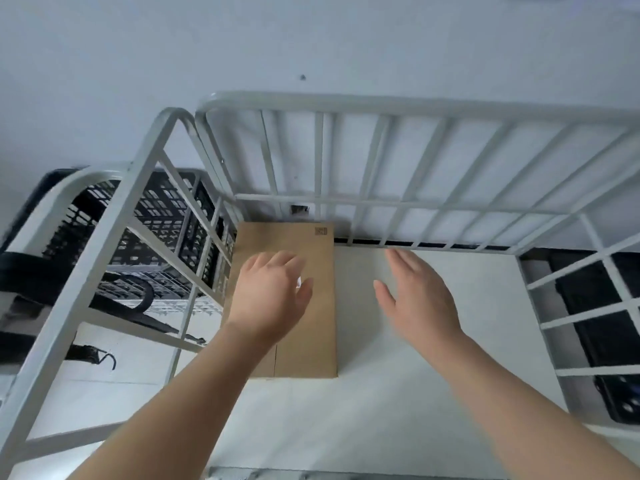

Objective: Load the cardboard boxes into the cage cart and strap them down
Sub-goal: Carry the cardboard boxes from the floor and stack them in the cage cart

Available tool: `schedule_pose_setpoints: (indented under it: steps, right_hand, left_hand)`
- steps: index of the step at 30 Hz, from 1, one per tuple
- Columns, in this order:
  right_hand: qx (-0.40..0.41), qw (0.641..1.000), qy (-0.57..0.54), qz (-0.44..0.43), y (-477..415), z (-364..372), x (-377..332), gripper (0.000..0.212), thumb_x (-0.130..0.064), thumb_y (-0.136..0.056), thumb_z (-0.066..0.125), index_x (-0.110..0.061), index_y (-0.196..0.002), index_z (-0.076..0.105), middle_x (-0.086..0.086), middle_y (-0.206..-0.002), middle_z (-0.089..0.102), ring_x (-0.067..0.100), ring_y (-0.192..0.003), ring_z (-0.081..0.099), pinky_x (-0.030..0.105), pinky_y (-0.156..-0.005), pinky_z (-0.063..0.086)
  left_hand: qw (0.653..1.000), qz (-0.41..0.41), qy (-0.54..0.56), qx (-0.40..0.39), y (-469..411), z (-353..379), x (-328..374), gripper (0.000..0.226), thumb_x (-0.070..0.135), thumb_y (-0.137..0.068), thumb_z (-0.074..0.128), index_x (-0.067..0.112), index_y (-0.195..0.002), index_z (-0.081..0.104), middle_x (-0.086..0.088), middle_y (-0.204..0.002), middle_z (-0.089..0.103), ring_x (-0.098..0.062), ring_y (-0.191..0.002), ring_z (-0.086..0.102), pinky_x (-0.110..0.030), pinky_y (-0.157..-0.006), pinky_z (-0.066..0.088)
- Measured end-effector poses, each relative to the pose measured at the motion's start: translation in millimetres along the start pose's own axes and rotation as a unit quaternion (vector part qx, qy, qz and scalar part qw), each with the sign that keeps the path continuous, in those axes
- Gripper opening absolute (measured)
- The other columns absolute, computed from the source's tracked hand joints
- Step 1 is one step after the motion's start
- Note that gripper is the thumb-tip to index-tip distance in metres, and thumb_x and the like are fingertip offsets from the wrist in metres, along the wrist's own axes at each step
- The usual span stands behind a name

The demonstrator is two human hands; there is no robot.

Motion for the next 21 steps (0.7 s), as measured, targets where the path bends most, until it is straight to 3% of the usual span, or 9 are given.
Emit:
schedule_pose_setpoints:
  steps: [4,11,15,21]
  right_hand:
    - [0.040,0.998,0.008,0.046,44,-65,4,0.033,-0.026,-0.089,0.055,-0.005,-0.114,0.056,0.006,-0.109,0.061,0.028,-0.097,0.058,0.032,-0.076,0.044]
    - [0.101,0.980,0.019,0.171,151,-136,-6,0.037,-0.026,-0.090,0.055,-0.006,-0.122,0.055,0.008,-0.120,0.060,0.026,-0.111,0.056,0.037,-0.092,0.047]
    - [0.119,0.955,0.021,0.270,229,-152,-18,0.047,-0.033,-0.095,0.047,-0.011,-0.137,0.046,0.002,-0.139,0.049,0.018,-0.128,0.044,0.031,-0.103,0.038]
    - [0.147,0.901,0.030,0.408,356,-167,-35,0.046,-0.031,-0.094,0.052,-0.010,-0.135,0.050,0.004,-0.136,0.053,0.019,-0.126,0.047,0.029,-0.103,0.037]
  left_hand:
    - [0.997,0.080,-0.005,0.006,1,-48,50,0.036,0.029,-0.084,0.065,0.014,-0.116,0.066,-0.004,-0.109,0.069,-0.032,-0.097,0.063,-0.040,-0.092,0.043]
    - [0.977,0.211,0.025,-0.024,39,-97,115,0.040,0.029,-0.083,0.068,0.012,-0.119,0.065,-0.004,-0.112,0.068,-0.031,-0.100,0.063,-0.040,-0.093,0.043]
    - [0.951,0.301,0.036,-0.054,81,-107,150,0.041,0.032,-0.084,0.067,0.015,-0.120,0.064,-0.002,-0.112,0.068,-0.030,-0.100,0.063,-0.038,-0.092,0.044]
    - [0.899,0.419,0.048,-0.114,143,-106,210,0.040,0.041,-0.092,0.050,0.023,-0.127,0.056,0.005,-0.118,0.064,-0.024,-0.108,0.058,-0.035,-0.097,0.038]
Point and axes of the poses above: each hand's wrist, its own y-axis away from the middle knuckle, its own z-axis out of the palm, x = y × z, the point moved 1 cm from there along -y, towards the middle knuckle
